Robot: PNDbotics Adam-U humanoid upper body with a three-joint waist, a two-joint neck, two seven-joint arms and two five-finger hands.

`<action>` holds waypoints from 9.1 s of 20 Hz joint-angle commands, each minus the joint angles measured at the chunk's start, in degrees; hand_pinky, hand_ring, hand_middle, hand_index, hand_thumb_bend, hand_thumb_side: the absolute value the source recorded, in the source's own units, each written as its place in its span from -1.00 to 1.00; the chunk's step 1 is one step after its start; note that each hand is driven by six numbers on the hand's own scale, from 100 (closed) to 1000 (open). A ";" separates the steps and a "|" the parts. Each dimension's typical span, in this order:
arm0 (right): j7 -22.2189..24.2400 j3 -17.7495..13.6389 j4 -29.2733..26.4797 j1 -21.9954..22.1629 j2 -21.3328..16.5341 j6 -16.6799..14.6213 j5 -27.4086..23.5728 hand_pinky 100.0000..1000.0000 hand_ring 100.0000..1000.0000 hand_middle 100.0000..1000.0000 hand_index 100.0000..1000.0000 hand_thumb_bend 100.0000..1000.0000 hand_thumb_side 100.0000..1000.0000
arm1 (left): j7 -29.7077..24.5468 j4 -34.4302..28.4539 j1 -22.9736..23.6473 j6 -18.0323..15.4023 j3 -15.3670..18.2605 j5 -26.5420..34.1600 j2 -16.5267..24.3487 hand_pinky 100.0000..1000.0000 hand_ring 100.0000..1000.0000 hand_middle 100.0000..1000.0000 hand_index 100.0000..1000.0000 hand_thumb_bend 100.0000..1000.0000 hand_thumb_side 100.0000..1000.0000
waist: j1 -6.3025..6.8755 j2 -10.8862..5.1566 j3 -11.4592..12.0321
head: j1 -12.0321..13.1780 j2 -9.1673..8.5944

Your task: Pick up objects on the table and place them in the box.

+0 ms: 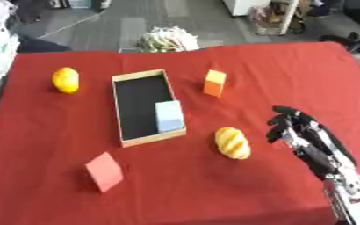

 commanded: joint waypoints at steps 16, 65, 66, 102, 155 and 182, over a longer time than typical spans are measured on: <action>0.37 0.12 -0.81 -1.26 -1.28 -0.19 -0.13 -0.03 0.03 0.15 0.63 -1.00 -0.28 | -19.04 18.37 -2.08 -5.19 4.13 -49.29 -1.00 0.59 0.38 0.44 0.88 -0.38 -0.51 | 0.53 -0.43 -0.70 | 1.55 0.23; 0.10 0.03 -0.60 -2.43 -1.38 -0.15 -0.23 -0.03 0.03 0.15 0.63 -1.00 -0.32 | 5.20 20.02 2.01 2.90 5.44 -59.41 -2.05 0.10 -0.21 -0.27 0.23 -0.43 -0.74 | 0.08 2.40 -2.47 | 2.41 0.10; 0.07 0.00 -0.60 -2.43 -1.38 -0.15 -0.23 -0.03 0.03 0.15 0.63 -1.00 -0.32 | 6.28 19.86 2.06 2.91 5.47 -59.07 -2.02 0.10 -0.21 -0.28 0.22 -0.45 -0.74 | 0.08 2.39 -2.47 | 2.42 0.10; 0.48 -0.08 -0.87 -2.83 -1.45 -0.13 -0.10 -0.03 0.04 0.16 0.63 -1.00 -0.31 | -2.57 -7.65 4.95 -21.36 -16.45 -42.85 -2.94 0.13 -0.16 -0.20 0.23 -0.90 -0.72 | 0.84 2.36 -2.56 | -0.07 0.02; 0.93 -0.09 -0.39 -1.92 -2.72 -0.20 0.74 -0.02 0.03 0.16 0.63 -1.00 -0.31 | -51.11 -49.42 18.66 -27.34 -25.96 -12.72 23.99 0.62 0.44 0.44 0.71 0.01 -0.36 | 2.73 0.47 -0.33 | -1.39 0.23; 0.99 -0.07 -0.30 -2.08 -2.43 -0.27 0.82 -0.02 0.03 0.16 0.63 -1.00 -0.31 | -54.73 -40.14 20.28 -36.69 -29.41 -23.48 17.14 0.68 0.52 0.51 0.80 0.32 -0.32 | 2.30 0.72 -0.31 | -1.85 0.23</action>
